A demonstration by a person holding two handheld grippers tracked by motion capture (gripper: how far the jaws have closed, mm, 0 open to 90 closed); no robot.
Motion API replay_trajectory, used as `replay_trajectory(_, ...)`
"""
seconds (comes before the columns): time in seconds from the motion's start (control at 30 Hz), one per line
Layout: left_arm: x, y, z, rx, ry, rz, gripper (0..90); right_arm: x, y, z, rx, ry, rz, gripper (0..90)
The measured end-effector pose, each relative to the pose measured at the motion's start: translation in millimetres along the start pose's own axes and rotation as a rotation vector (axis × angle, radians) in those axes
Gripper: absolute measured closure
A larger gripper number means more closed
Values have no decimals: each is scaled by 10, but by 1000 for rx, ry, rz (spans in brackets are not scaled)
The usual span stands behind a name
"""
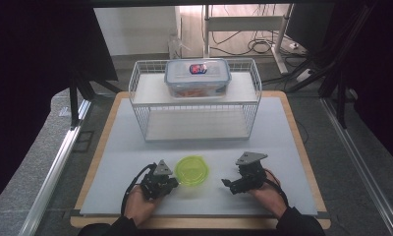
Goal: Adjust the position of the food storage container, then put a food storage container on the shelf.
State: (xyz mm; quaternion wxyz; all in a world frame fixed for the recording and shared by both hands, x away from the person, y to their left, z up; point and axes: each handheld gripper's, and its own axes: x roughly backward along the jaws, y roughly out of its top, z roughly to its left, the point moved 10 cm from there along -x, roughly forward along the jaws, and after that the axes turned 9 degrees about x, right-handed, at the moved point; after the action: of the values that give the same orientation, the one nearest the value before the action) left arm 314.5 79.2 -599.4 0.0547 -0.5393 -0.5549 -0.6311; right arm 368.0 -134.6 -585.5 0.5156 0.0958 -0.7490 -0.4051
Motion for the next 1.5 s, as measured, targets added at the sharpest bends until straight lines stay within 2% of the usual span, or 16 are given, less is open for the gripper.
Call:
replay_trajectory(0.07,31,-1,30,12,0,-9,788,2,3,-1,-3,2,-2,32)
replay_trajectory(0.17,72,-18,64,5,15,-11,670,5,6,5,-4,8,-5,32)
replay_trajectory(0.27,109,-32,104,-10,39,-15,618,7,11,15,-6,17,-9,31)
replay_trajectory(0.33,149,-27,142,-23,52,-35,567,14,25,26,-6,28,-18,30)
replay_trajectory(0.37,194,-20,171,-24,54,-59,500,20,38,36,-9,37,-26,29)
replay_trajectory(0.5,294,-16,220,-5,52,-117,342,27,46,46,-14,48,-32,26)
replay_trajectory(0.57,327,-34,237,18,45,-132,269,29,50,56,-21,56,-33,24)
replay_trajectory(0.7,373,-53,276,40,49,-158,190,25,48,57,-10,51,-30,18)
replay_trajectory(0.8,378,-55,309,45,71,-169,113,24,48,44,-21,42,-31,9)
replay_trajectory(1.03,336,-102,313,20,72,-141,81,12,100,29,-30,47,-42,10)
replay_trajectory(1.13,342,-118,307,11,74,-136,77,10,160,55,-27,76,-52,10)
replay_trajectory(1.27,357,-153,318,8,83,-131,78,24,261,51,-24,91,-69,19)
replay_trajectory(1.37,382,-199,348,21,86,-126,77,-6,379,5,-84,109,-81,24)
replay_trajectory(1.43,390,-219,360,28,83,-124,77,-40,436,-36,-146,114,-92,19)
replay_trajectory(1.5,387,-242,372,31,83,-115,77,-90,447,-65,-190,127,-62,22)
